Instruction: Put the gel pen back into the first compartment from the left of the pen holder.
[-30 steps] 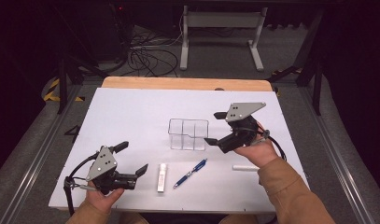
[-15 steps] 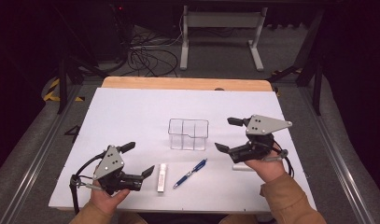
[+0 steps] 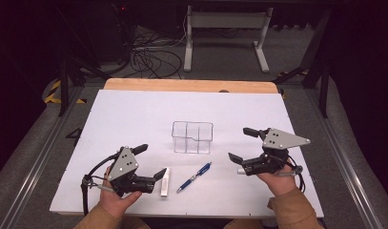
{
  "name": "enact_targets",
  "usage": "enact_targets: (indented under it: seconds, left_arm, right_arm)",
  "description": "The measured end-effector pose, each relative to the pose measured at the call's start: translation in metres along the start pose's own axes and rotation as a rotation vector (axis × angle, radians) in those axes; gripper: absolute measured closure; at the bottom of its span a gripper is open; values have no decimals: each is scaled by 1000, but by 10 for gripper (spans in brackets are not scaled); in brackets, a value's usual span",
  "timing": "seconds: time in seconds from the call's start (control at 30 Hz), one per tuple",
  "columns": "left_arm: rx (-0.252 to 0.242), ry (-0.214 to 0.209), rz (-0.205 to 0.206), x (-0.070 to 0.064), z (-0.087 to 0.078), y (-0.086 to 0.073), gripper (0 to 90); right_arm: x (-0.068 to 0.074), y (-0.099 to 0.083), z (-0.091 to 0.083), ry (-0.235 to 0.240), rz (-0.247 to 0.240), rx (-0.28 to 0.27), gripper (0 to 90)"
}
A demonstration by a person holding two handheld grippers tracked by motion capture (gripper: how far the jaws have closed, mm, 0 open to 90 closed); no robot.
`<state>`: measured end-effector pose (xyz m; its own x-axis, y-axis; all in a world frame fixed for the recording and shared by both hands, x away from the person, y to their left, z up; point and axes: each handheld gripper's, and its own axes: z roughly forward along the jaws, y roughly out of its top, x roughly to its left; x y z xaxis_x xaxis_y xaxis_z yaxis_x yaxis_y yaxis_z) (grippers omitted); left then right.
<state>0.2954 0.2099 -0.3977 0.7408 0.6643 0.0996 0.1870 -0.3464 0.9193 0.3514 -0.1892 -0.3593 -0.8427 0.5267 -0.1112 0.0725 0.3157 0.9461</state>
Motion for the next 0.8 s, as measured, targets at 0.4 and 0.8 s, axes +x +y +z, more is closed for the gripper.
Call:
enact_targets:
  seconds: [0.4, 0.8]
  left_arm:
    - [90, -49, -41, -5, 23, 7, 142]
    - [215, -116, 8, -29, 56, 14, 187]
  right_arm:
    - [-2, -4, -3, -8, 13, 5, 100]
    - [-2, -5, -5, -18, -3, 16, 112]
